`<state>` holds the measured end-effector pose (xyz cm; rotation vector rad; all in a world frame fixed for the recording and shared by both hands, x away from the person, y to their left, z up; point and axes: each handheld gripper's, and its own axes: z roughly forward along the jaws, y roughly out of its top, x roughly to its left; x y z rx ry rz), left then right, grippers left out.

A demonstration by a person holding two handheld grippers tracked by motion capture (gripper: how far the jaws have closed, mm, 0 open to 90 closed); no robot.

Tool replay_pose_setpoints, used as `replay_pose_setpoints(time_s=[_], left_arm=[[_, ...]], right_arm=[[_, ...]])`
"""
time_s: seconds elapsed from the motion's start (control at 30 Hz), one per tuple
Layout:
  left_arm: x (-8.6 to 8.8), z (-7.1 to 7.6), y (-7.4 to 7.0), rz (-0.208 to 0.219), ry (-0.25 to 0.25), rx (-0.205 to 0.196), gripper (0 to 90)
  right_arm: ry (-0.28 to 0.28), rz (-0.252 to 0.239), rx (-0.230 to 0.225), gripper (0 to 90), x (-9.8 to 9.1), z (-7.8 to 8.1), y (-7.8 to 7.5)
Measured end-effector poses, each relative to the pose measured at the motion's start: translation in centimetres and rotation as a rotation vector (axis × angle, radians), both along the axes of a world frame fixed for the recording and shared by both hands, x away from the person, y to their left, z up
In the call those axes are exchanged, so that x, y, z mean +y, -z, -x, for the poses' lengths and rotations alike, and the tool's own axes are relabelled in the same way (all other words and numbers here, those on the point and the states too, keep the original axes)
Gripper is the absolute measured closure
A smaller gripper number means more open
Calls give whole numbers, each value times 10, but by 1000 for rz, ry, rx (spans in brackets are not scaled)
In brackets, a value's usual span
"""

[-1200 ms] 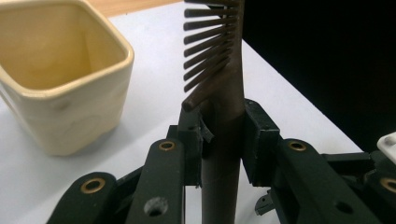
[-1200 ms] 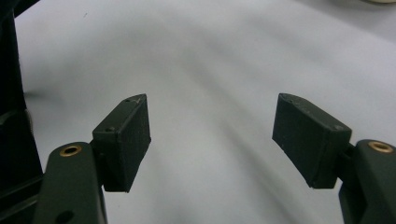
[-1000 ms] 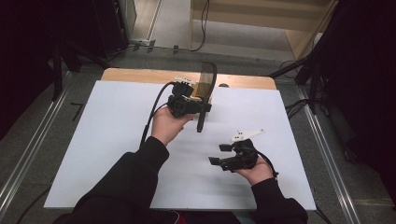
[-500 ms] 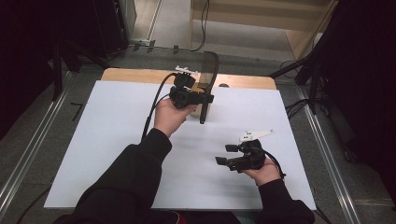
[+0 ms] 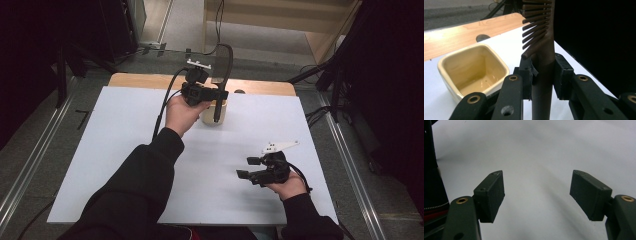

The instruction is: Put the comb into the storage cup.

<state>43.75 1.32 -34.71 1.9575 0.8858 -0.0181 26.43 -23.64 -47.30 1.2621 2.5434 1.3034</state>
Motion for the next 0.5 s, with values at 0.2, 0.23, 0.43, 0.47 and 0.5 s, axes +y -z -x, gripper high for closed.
replay_pose_setpoints(time_s=[0.2,0.23,0.43,0.47,0.5], left_arm=[[1,-9,-3,13,-14,-6,727],[1,-10,-4,15,-18,-5,727],[2,-18,-5,19,-38,-16,727],[2,-19,-5,25,-39,-19,727],[2,-20,-6,30,-39,-15,727]], right_arm=[[7,9,13,260,-7,1,2],[10,7,11,260,-8,2,3],[13,9,18,259,-14,3,4],[16,8,22,259,-15,3,4],[14,7,20,260,-16,3,4]])
